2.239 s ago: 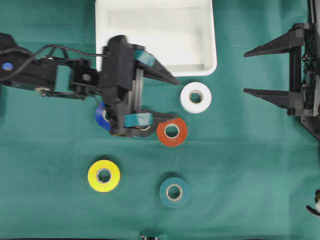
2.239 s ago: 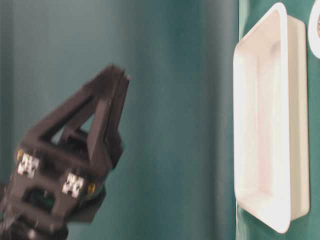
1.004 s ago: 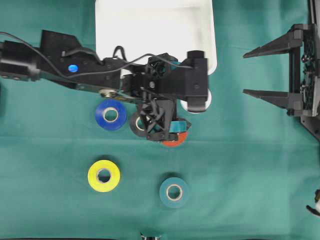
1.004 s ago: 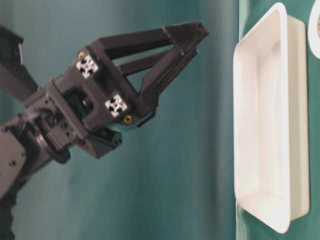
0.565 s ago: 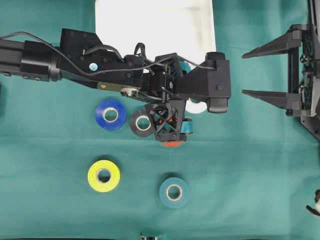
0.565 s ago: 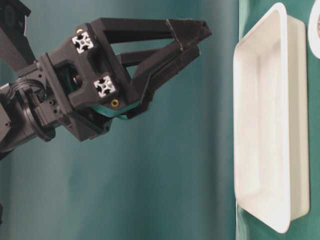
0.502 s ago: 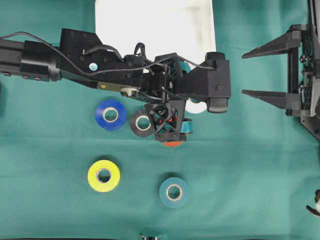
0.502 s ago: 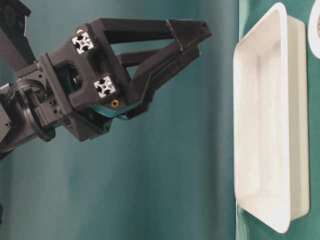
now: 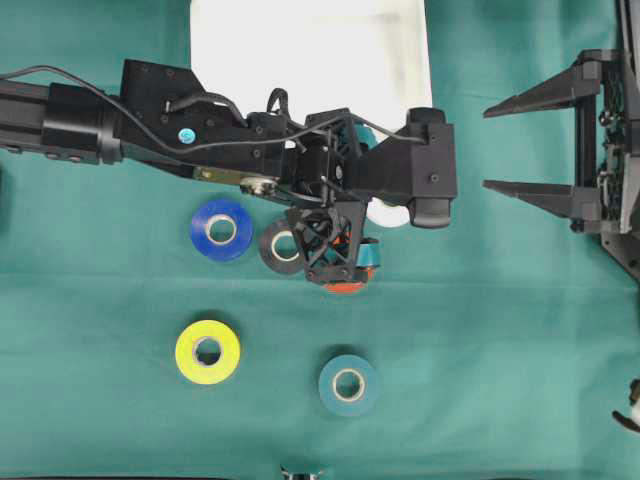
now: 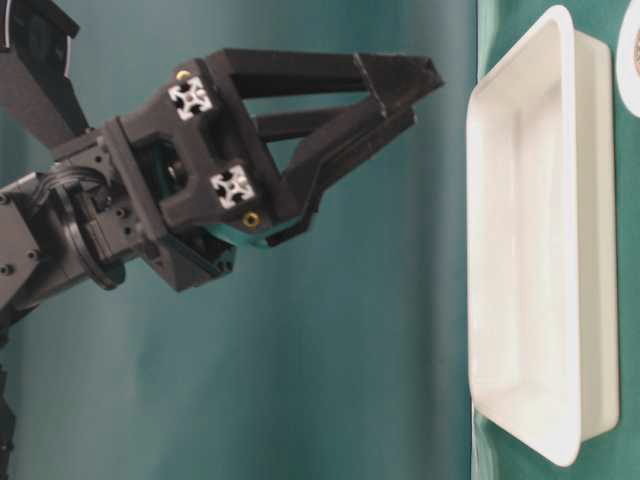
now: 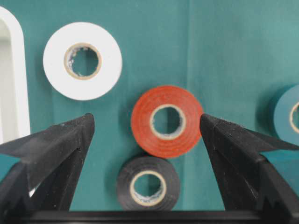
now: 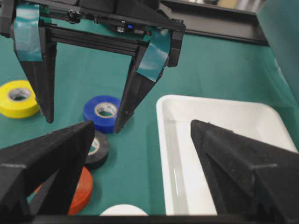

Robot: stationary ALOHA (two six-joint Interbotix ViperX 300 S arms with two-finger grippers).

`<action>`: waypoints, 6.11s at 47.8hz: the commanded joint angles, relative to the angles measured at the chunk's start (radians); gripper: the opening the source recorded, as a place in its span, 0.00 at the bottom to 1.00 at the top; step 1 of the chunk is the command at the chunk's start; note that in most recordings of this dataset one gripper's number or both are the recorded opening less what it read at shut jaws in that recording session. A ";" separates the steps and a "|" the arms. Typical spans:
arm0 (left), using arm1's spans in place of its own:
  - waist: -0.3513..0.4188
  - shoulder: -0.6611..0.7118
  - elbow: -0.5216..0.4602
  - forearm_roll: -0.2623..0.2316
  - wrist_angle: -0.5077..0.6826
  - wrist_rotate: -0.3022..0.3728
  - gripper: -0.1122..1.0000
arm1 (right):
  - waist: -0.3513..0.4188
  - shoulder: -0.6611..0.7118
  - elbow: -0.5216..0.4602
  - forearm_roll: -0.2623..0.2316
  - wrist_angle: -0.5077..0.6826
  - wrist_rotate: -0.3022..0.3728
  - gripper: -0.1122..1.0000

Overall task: Pick up the tape from a random location and place it into the white case.
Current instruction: 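Lower the left gripper and close it on the red-orange tape's rim, then lift the red-orange tape with the left gripper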

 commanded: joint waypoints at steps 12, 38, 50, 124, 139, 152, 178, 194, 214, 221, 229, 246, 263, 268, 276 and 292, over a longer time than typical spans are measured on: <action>0.000 -0.020 0.038 0.003 -0.080 -0.002 1.00 | -0.002 0.008 -0.028 -0.002 -0.005 0.000 0.93; 0.000 0.084 0.173 0.003 -0.272 -0.002 1.00 | -0.002 0.015 -0.026 -0.002 -0.005 0.000 0.93; 0.003 0.146 0.189 0.003 -0.295 -0.002 1.00 | -0.002 0.015 -0.026 -0.002 0.005 0.000 0.93; -0.006 0.164 0.187 0.002 -0.276 -0.002 0.30 | 0.000 0.025 -0.026 -0.008 0.037 0.002 0.93; -0.017 0.127 0.173 0.002 -0.236 -0.002 0.30 | -0.002 0.025 -0.028 -0.008 0.038 0.000 0.93; -0.026 0.031 0.140 0.000 -0.141 -0.002 0.30 | -0.002 0.025 -0.029 -0.008 0.037 0.000 0.93; -0.028 -0.091 0.017 0.005 0.071 0.000 0.30 | -0.002 0.025 -0.041 -0.006 0.058 -0.002 0.93; -0.028 -0.127 -0.089 0.008 0.178 0.003 0.30 | -0.002 0.025 -0.043 -0.008 0.058 -0.002 0.93; -0.020 -0.169 -0.150 0.014 0.253 0.003 0.30 | -0.002 0.025 -0.048 -0.008 0.067 0.000 0.93; -0.018 -0.169 -0.150 0.012 0.253 0.003 0.30 | -0.002 0.025 -0.048 -0.008 0.069 0.000 0.93; -0.018 -0.169 -0.149 0.014 0.253 0.003 0.30 | 0.000 0.026 -0.049 -0.008 0.069 0.000 0.93; -0.018 -0.169 -0.147 0.012 0.253 0.003 0.30 | -0.002 0.025 -0.048 -0.008 0.069 0.000 0.93; -0.018 -0.170 -0.146 0.012 0.253 0.005 0.30 | -0.002 0.025 -0.048 -0.008 0.069 0.000 0.93; -0.017 -0.170 -0.144 0.014 0.253 0.005 0.30 | -0.002 0.025 -0.048 -0.008 0.069 0.000 0.93; -0.011 -0.170 -0.144 0.014 0.253 0.005 0.30 | -0.002 0.025 -0.049 -0.008 0.069 0.000 0.93; 0.097 -0.183 -0.115 0.015 0.253 0.008 0.30 | -0.002 0.025 -0.048 -0.008 0.086 0.000 0.93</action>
